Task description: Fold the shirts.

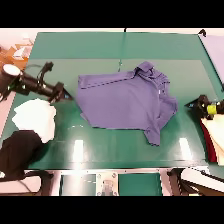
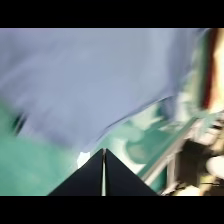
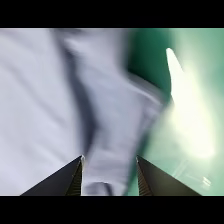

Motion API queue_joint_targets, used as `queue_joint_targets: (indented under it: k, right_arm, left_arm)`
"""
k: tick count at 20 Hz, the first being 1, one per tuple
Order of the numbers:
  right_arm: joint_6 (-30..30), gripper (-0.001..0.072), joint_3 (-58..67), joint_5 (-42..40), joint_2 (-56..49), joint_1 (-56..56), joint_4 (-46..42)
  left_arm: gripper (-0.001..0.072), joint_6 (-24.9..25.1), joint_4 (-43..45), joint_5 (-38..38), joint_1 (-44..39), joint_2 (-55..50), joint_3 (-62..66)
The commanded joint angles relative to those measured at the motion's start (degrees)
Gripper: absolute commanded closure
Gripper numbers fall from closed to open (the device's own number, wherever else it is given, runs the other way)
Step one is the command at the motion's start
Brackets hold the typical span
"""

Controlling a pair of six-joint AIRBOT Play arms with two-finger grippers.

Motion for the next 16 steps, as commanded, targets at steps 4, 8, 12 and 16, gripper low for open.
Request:
queue_joint_targets:
  k: [4, 8, 12, 16]
  right_arm:
    - [-5.8, 0.032, -14.9, -12.3, 1.7, -0.6, 5.7]
    - [-7.8, 0.0324, -14.8, -16.7, -5.9, 3.8, 9.7]
    - [-11.2, 0.0425, -13.0, -17.2, -11.4, 5.5, 15.9]
    - [-12.3, 0.0693, -12.6, -16.6, -12.6, 7.3, 16.3]
  left_arm:
    - [0.0145, -2.9, 6.0, 7.8, 0.1, 8.5, -16.2]
    - [0.0193, -2.9, 6.0, 8.5, 0.1, 8.5, -17.7]
    - [0.0194, -3.1, 6.0, 11.2, -1.5, 8.5, -20.0]
    - [0.0194, -5.0, 5.4, 20.0, -11.0, 8.5, -23.9]
